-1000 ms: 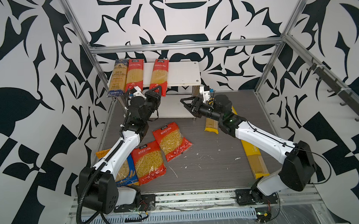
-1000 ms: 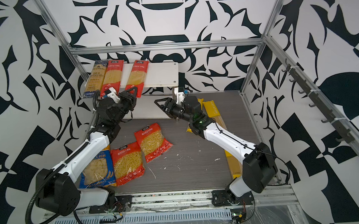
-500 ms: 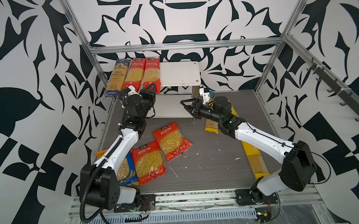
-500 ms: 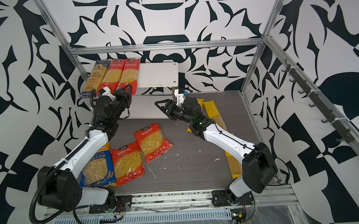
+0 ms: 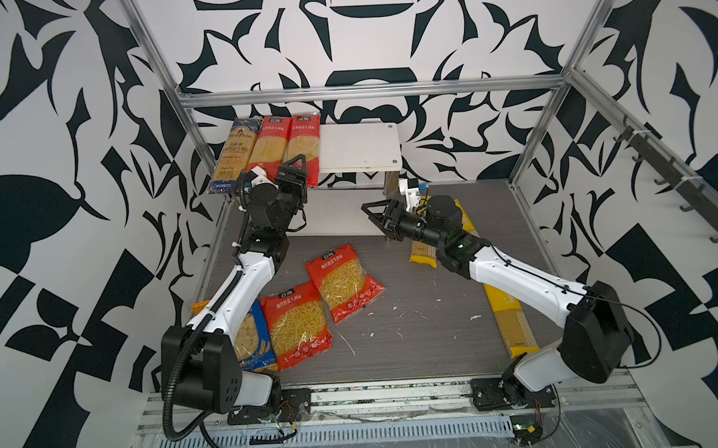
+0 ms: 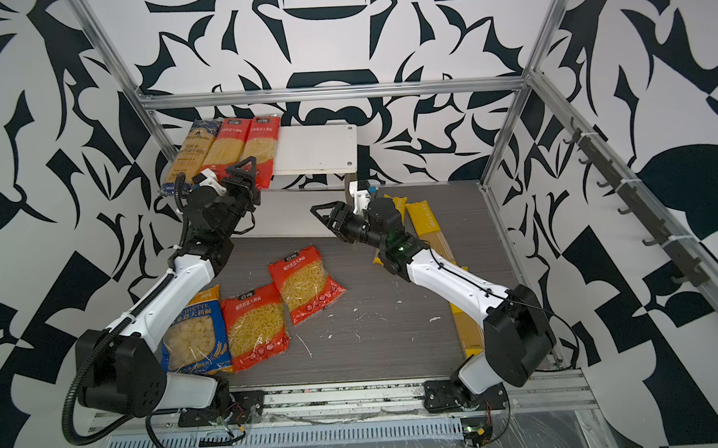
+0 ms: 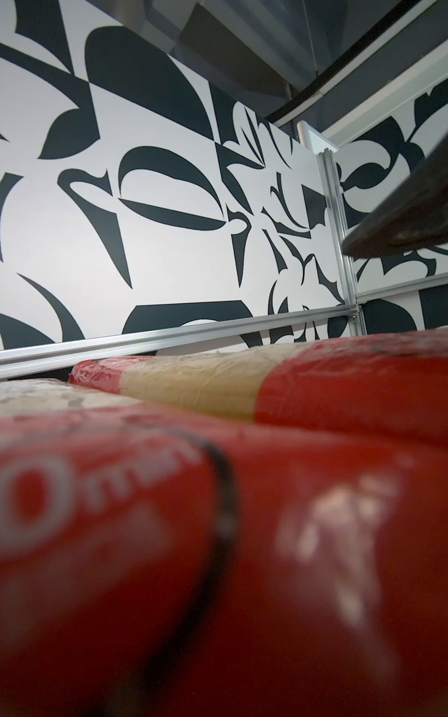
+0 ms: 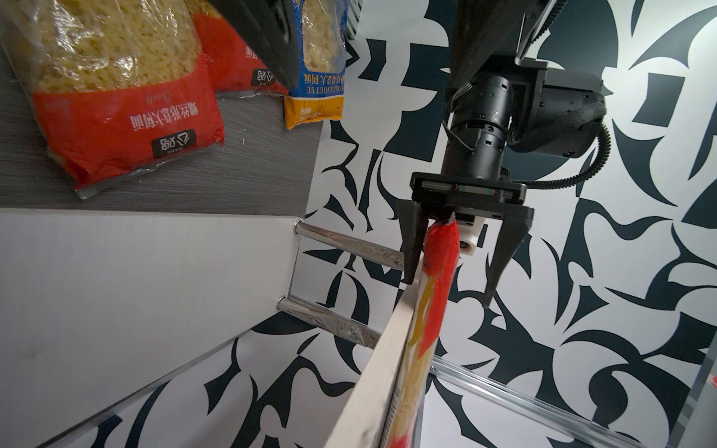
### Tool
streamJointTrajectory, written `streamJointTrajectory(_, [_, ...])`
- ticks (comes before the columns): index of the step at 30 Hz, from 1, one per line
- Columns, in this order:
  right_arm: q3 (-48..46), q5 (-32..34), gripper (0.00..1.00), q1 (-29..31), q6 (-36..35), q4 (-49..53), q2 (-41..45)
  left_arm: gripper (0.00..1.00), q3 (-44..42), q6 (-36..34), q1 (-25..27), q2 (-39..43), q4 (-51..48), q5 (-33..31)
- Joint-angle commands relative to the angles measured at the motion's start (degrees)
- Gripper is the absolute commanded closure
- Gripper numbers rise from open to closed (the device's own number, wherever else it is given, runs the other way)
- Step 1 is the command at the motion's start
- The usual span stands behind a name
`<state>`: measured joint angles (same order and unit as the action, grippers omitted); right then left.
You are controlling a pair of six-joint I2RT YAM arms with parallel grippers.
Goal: Place and organize the pasta boxes and bags onto the shelf
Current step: 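Lower both grippers to the yellow PASTATIME spaghetti pack on the table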
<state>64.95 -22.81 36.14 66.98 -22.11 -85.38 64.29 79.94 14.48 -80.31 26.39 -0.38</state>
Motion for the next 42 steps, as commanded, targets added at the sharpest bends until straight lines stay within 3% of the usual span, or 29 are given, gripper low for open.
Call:
streamJointTrajectory(1, [-0.5,0.5,0.36,0.1,-2.6,-1.5,3.4,0.19,-0.5,-0.3,2.3,2.3,-2.6,0.8])
streamJointTrajectory(10, [-6.3,3.1,0.37,-0.8,-8.0,6.0,7.5,0.12,-10.5,-4.0,8.7,15.0,-11.3,-3.6])
streamJointTrajectory(18, [-14.5,4.6,0.44,-5.6,-12.4,13.6,12.2,0.13,-14.8,-15.5,23.9,19.6,-20.0,-12.0])
streamJointTrajectory(21, [-17.2,5.5,0.46,-9.6,-15.1,18.7,13.9,0.14,-17.3,-17.4,29.5,18.3,-20.0,-14.9])
streamJointTrajectory(25, [-15.9,9.8,0.46,-14.8,-24.0,31.7,13.4,0.14,-18.1,-21.3,35.5,14.5,-20.0,-18.7])
streamJointTrajectory(28, [-15.1,15.4,0.44,-18.8,-29.4,37.5,11.2,0.14,-18.1,-23.8,37.6,10.2,-18.8,-17.6])
streamJointTrajectory(36, [-12.0,17.1,0.41,-21.8,-33.3,35.4,-0.5,0.14,-17.3,-24.8,38.3,-3.3,-13.0,-10.9])
streamJointTrajectory(42, [-7.7,17.4,0.4,-21.8,-33.5,33.1,-8.8,0.14,-18.0,-23.6,38.6,-6.2,-10.9,-9.4])
